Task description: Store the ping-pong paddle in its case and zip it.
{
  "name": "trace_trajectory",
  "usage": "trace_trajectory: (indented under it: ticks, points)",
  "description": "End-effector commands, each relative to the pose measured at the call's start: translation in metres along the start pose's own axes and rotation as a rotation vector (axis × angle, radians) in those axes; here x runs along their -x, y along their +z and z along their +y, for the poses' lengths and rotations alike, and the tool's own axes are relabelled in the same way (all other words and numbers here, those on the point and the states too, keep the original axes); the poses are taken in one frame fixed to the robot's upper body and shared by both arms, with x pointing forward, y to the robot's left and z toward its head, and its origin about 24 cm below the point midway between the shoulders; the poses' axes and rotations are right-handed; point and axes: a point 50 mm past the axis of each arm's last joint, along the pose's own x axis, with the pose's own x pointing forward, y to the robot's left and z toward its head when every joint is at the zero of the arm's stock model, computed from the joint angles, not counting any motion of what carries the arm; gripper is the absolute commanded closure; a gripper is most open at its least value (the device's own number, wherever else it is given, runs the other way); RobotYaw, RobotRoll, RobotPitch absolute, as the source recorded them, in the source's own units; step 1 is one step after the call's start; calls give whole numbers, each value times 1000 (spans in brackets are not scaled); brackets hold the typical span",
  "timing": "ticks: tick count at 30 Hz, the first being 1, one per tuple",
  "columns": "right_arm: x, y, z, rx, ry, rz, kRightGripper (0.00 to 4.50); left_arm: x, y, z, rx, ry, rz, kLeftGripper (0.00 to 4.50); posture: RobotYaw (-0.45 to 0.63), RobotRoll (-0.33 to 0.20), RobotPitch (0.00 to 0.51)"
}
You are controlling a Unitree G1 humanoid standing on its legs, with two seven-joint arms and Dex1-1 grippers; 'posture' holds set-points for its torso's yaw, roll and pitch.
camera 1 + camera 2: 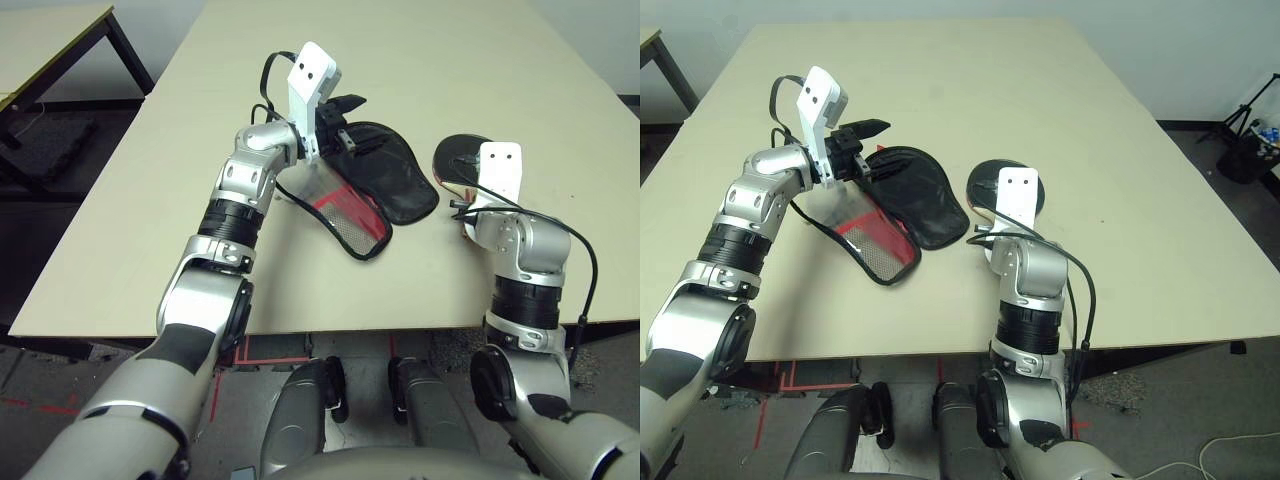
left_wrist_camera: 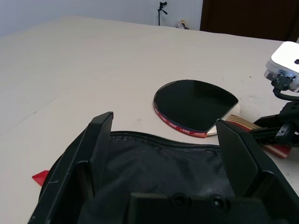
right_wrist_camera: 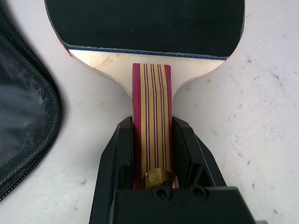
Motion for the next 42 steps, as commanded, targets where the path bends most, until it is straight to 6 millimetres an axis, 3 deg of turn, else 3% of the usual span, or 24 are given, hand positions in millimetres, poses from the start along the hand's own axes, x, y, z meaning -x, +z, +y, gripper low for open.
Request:
trace_trajectory:
  ticks: [1,9,17,23,31,42]
  points:
    - [-3,8,-8,-13,-51,-51,3334,2,1,5,27,32,-14,0,-53,0,162]
    - [-2,62,16,235,213,-184,3334,25,12,32,50,191,-15,0,-52,0,158]
    - [-2,79,42,416,464,-96,3334,56,19,52,13,259,47,0,-13,0,150]
    - [-3,85,63,475,545,-91,3334,76,31,62,-10,318,59,0,24,0,147]
    - [1,77,82,515,614,-64,3334,95,36,69,-23,388,65,0,56,0,143]
    - [-2,40,81,503,610,12,3334,106,40,75,-27,439,58,0,51,0,143]
